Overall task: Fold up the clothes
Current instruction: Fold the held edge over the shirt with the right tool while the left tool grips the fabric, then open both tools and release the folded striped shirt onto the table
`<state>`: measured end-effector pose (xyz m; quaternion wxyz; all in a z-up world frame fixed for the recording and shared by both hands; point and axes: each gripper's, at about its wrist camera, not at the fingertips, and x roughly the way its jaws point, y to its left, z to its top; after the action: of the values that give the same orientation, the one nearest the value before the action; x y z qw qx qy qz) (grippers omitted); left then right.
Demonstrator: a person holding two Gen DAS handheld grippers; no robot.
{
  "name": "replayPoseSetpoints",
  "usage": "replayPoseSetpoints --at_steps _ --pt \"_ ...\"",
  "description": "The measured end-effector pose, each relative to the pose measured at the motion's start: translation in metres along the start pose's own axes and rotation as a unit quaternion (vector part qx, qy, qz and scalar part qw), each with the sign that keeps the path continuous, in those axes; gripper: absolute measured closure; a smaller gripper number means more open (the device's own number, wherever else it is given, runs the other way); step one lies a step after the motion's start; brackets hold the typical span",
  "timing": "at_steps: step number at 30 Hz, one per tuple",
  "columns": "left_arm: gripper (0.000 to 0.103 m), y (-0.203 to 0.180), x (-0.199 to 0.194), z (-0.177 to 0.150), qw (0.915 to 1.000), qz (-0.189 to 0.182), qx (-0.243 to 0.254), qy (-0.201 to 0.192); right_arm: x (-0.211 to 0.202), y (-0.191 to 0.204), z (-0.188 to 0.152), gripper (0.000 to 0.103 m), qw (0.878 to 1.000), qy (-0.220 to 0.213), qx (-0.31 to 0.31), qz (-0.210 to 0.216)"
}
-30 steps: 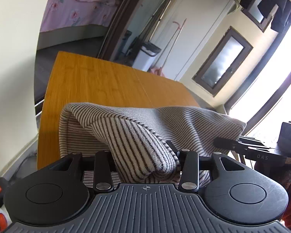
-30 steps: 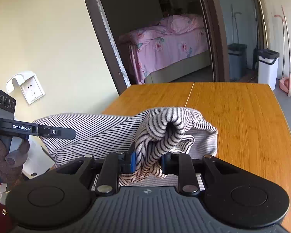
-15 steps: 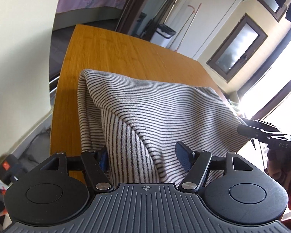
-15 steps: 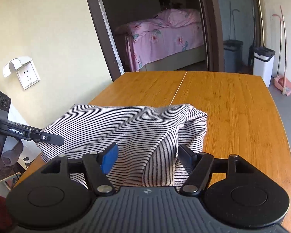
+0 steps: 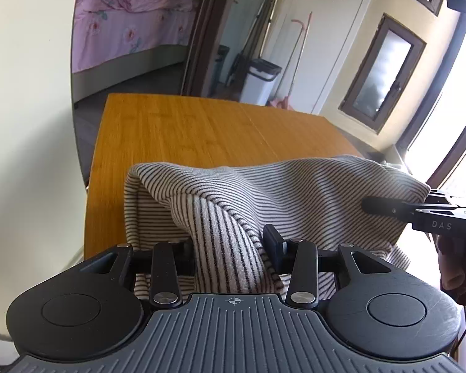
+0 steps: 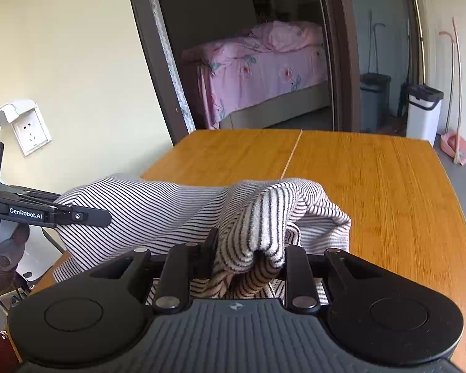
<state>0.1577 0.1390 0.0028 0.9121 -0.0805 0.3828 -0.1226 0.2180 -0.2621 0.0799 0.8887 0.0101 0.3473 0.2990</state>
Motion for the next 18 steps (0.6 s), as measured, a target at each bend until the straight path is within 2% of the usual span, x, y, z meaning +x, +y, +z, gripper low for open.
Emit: replayPoseSetpoints --at_steps 1,3,4,7,9,11,13,14,15,16,18 --pt "0.058 0.001 0.002 -0.006 1.0 0.002 0.003 0.006 0.003 -0.004 -0.011 0.079 1.0 0.012 0.008 -0.002" --pt "0.055 0.006 0.004 -0.016 0.9998 0.004 0.002 0.017 -0.001 -0.012 -0.026 0.077 1.0 0.007 0.021 0.005" --pt "0.053 0.007 0.003 -0.018 0.9998 0.004 -0.001 0.018 -0.005 -0.015 -0.027 0.077 1.0 0.005 0.027 0.007" --pt "0.05 0.01 -0.006 -0.018 0.9999 0.009 -0.004 0.012 -0.017 -0.017 -0.024 0.066 1.0 -0.001 0.022 -0.002" --pt "0.05 0.009 -0.013 -0.017 0.9999 0.016 -0.002 0.006 -0.025 -0.015 -0.017 0.048 1.0 -0.013 0.009 -0.018" --pt "0.049 0.01 -0.029 -0.015 0.9997 0.007 -0.016 -0.016 -0.036 -0.015 -0.008 0.036 0.999 -0.038 0.001 -0.025" --pt "0.044 0.011 -0.046 -0.012 0.9988 -0.003 -0.03 -0.039 -0.047 -0.014 0.004 0.026 0.997 -0.069 -0.001 -0.02" --pt "0.042 0.012 -0.054 -0.011 0.998 -0.008 -0.037 -0.05 -0.049 -0.014 0.01 0.012 0.997 -0.082 0.0 -0.014" --pt "0.034 0.011 -0.061 -0.007 0.9965 -0.031 -0.05 -0.059 -0.052 -0.013 0.015 0.0 0.995 -0.095 0.001 -0.007" --pt "0.022 0.01 -0.068 -0.004 0.9941 -0.056 -0.065 -0.068 -0.048 -0.013 0.019 0.0 0.995 -0.098 0.001 -0.008" --pt "0.016 0.006 -0.069 -0.004 0.9889 -0.108 -0.08 -0.065 -0.039 -0.012 0.027 0.0 0.995 -0.101 0.002 -0.014"
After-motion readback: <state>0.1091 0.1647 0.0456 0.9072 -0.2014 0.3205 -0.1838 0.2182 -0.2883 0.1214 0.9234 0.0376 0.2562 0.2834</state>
